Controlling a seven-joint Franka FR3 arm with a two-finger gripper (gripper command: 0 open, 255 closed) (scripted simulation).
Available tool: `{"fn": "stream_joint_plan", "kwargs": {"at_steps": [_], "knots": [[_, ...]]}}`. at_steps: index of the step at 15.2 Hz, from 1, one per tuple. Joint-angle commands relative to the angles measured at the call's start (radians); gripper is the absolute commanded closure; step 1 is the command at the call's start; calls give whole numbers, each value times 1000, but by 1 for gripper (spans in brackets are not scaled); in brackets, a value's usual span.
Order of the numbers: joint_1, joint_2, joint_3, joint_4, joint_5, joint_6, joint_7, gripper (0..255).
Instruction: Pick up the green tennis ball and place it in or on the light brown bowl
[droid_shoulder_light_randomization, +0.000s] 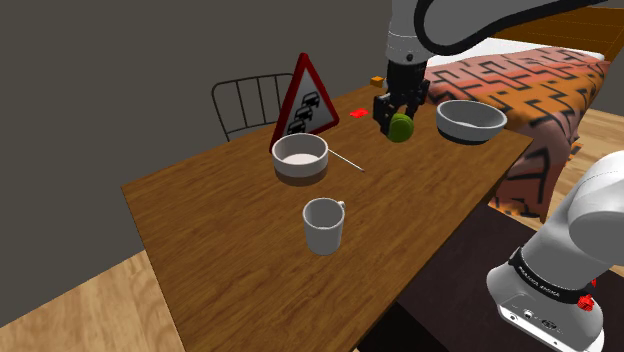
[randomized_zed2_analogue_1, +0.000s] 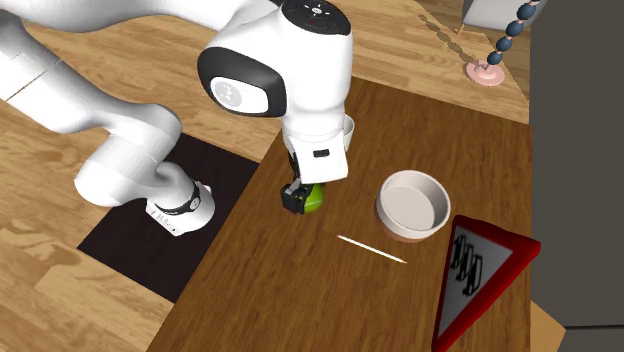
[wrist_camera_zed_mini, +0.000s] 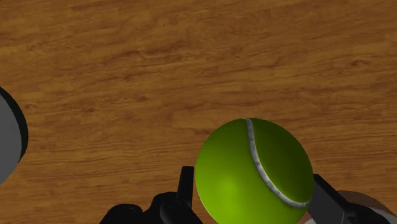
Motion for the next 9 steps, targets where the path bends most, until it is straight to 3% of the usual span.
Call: {"fn": "stream_joint_plan", "kwargs": {"at_steps": [1,9], "knots": [[1,71,21,61,-2,8,26,255],[6,388,89,381,-52,-10,130,255]]}}
